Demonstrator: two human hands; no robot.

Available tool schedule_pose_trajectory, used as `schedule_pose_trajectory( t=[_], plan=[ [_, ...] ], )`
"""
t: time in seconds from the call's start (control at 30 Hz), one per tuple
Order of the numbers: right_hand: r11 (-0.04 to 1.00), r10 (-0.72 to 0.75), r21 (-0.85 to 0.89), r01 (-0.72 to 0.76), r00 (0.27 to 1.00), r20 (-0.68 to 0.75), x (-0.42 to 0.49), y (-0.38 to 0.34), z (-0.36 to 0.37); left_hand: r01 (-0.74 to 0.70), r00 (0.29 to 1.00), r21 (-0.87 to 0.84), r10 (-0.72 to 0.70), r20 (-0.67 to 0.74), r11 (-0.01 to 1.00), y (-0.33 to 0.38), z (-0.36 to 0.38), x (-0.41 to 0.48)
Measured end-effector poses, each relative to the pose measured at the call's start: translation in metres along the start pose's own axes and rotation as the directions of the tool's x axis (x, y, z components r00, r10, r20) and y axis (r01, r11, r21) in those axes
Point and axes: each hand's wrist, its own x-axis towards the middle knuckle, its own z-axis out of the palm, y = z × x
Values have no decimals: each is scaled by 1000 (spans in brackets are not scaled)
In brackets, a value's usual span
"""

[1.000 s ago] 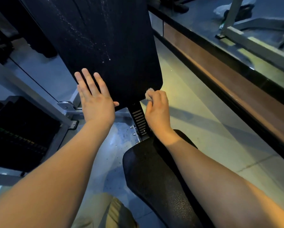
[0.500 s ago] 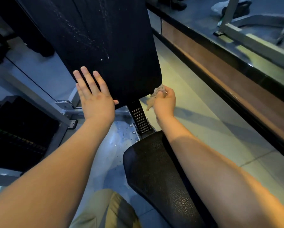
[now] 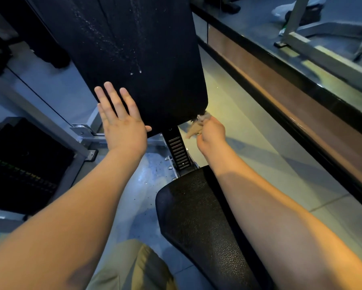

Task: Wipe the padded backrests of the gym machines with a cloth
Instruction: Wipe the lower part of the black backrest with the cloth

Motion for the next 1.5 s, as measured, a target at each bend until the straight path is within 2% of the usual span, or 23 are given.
schedule_pose_trajectory(
  t=[0.07,0.13,0.17,0.23,0.4,0.47,0.53,0.6,0.67,0.83,1.0,1.13,1.2,1.23,1.3,1.33,1.4,1.5],
  plan=[
    [984,74,163,-70,997,-16,1,2,15,-2,1000,-2,2,1,1000,0,1,0],
    [982,153,111,-153,988,4,-10,18,32,2,1000,-9,-2,6,1000,0,1,0],
    [975,188,106,-193,980,59,-17,27,37,2,1000,-11,-2,7,1000,0,1,0],
    [977,156,124,-173,979,134,-25,33,37,0,1000,-9,0,4,1000,-1,2,1],
    [983,-29,182,19,998,51,7,3,5,-14,1000,-24,13,-19,1000,-2,3,0],
    [989,-67,138,54,994,91,4,0,5,-9,1000,-22,9,-17,1000,-2,4,0],
    [1000,-14,6,13,985,169,-11,19,16,-1,1000,-11,1,-15,1000,-1,3,0],
    [996,75,-48,-69,987,141,-21,41,30,3,1000,-8,-3,-15,1000,-1,4,1],
    [995,94,12,-96,990,101,-21,46,31,4,1000,-6,-4,-17,1000,-1,3,0],
    [971,-110,211,108,994,-5,-1,9,-6,-3,999,5,3,-32,1000,-3,4,-1],
    [998,-50,28,51,998,-41,-18,27,23,-2,1000,7,2,-30,1000,-4,4,-1],
    [986,32,-165,-9,990,137,-41,65,42,-7,999,-8,7,-33,1000,-3,4,-1],
    [982,51,-187,-20,985,164,-43,59,36,-14,999,-14,14,-30,1000,-6,3,-1],
    [991,42,-132,-25,991,127,-39,50,29,-16,999,-10,15,-29,1000,-8,3,-1],
    [989,51,139,-54,998,29,-28,26,13,-26,999,-5,26,-38,1000,-9,4,-2],
    [972,23,234,-22,1000,-1,-23,17,7,-31,999,-12,31,-42,999,-9,5,-2],
    [978,-34,204,45,998,-54,-25,7,7,-38,998,-24,37,-46,999,-9,5,-3],
    [996,-16,83,23,996,-83,-33,16,22,-53,998,-41,51,-43,998,-13,4,-2]
  ],
)
